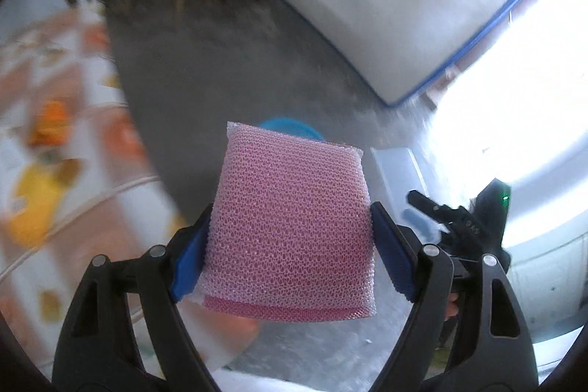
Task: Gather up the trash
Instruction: 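Carry pad and tray over the blue wastebasket and open both tools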
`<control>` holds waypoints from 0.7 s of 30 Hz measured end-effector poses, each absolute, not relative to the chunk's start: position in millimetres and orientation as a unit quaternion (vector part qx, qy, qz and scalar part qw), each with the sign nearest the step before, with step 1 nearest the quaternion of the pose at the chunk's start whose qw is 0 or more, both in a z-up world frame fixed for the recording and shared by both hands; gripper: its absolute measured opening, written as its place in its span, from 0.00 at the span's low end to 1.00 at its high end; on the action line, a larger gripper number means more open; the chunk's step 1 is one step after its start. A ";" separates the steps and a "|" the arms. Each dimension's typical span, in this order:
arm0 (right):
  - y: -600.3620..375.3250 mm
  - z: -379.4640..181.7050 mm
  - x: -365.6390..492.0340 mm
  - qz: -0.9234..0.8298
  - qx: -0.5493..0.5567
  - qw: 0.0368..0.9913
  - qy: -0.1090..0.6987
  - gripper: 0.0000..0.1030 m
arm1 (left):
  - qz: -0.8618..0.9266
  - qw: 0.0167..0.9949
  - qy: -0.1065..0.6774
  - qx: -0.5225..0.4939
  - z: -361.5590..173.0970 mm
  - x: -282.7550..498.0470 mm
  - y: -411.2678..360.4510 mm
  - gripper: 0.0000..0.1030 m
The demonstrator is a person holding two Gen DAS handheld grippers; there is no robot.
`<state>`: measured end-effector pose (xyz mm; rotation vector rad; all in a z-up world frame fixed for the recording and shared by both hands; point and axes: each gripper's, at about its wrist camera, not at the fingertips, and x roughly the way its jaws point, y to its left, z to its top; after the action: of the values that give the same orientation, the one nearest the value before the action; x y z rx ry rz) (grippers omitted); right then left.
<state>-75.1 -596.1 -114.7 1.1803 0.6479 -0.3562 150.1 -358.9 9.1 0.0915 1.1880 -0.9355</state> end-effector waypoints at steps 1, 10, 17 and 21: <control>-604.9 -129.3 -73.3 -0.168 0.560 0.754 0.300 0.84 | -0.424 0.719 0.549 0.046 0.8 152.1 -372.6 0.75; -663.4 -214.2 -8.1 -0.193 0.613 0.700 0.310 0.87 | -0.420 0.683 0.595 0.063 -60.7 186.6 -489.7 0.75; -697.7 -306.5 22.8 -0.243 0.637 0.637 0.361 0.90 | -0.406 0.682 0.602 0.086 -90.9 212.5 -540.1 0.80; -691.1 -319.2 13.4 -0.238 0.647 0.635 0.347 0.90 | -0.403 0.681 0.609 0.061 -98.4 214.3 -534.0 0.80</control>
<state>13.4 -691.1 -319.2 1.4795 0.7932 -0.5447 214.3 -534.0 -98.4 0.1379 1.3659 -0.9051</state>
